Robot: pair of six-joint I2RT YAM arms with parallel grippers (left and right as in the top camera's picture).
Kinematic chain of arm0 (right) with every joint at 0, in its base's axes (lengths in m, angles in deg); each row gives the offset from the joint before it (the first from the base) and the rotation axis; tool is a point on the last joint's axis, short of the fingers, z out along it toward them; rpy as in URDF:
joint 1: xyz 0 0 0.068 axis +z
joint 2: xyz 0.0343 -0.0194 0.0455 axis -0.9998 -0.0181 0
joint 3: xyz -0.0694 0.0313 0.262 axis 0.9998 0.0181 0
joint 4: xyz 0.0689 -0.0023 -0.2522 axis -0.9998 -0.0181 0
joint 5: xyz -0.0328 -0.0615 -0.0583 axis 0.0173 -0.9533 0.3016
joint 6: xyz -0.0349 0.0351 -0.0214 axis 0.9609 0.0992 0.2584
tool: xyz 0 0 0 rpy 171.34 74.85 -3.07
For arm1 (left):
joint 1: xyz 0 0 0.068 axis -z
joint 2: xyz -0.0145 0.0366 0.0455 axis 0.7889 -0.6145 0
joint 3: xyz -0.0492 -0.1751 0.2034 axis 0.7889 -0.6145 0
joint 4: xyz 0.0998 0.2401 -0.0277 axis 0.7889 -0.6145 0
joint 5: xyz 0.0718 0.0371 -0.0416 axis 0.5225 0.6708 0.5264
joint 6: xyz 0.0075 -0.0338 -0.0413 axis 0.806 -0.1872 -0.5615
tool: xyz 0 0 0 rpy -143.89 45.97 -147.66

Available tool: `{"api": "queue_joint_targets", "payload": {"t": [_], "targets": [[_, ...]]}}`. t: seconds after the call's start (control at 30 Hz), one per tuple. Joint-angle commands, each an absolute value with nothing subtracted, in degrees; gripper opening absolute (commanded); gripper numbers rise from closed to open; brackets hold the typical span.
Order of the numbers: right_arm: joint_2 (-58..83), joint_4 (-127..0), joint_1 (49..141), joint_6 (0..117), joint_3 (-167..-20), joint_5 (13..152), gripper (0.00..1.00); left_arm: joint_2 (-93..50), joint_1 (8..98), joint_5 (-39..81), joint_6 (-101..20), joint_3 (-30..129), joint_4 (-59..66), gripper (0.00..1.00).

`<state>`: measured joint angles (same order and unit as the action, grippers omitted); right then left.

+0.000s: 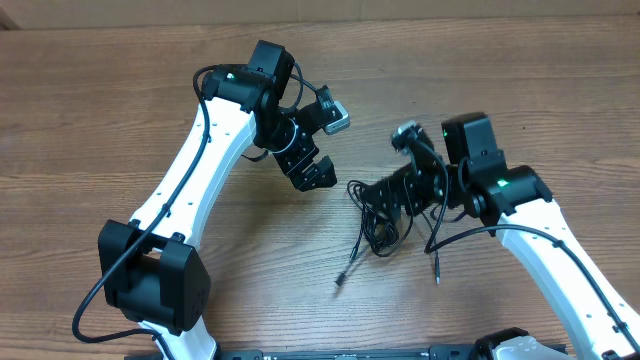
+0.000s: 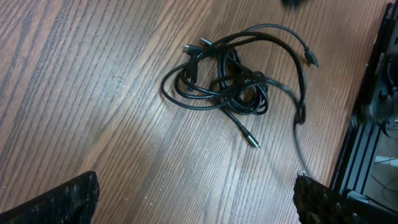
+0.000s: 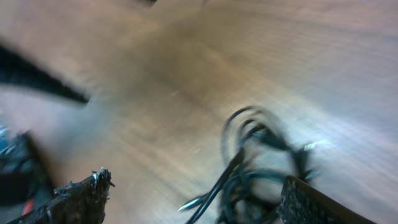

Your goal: Untangle cables

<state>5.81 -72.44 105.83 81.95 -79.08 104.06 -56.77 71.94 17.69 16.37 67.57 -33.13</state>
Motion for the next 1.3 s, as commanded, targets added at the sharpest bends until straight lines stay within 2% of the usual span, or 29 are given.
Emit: {"api": "queue_joint_targets", "payload": {"t": [0.0,0.1,0.3,0.53,0.8,1.1,1.27], "targets": [[6.25,-71.41,105.13,77.98,-81.73,91.51,0.87,-57.12,71.98,17.80,16.04,69.08,-33.11,1.00],[6.23,-69.58,104.16,76.58,-81.66,85.50,0.86,-57.14,71.98,17.80,16.04,69.08,-33.13,1.00],[4.72,-68.07,101.10,74.13,-81.55,78.77,0.78,-57.12,71.98,17.80,16.04,69.08,-33.13,1.00],[-1.38,-71.45,100.32,74.83,-81.53,80.04,0.85,-57.14,71.98,17.80,16.04,69.08,-33.13,1.00],[-5.25,-77.64,103.25,76.10,-81.49,83.14,0.85,-57.12,71.98,17.80,16.04,69.08,-33.13,1.00],[-6.16,-78.82,106.66,77.67,-80.83,85.30,0.86,-57.14,71.98,17.80,16.04,69.08,-33.11,1.00],[-6.75,-79.02,107.68,77.58,-78.76,85.54,0.83,-57.14,71.98,17.80,16.04,69.08,-33.13,1.00]]}}
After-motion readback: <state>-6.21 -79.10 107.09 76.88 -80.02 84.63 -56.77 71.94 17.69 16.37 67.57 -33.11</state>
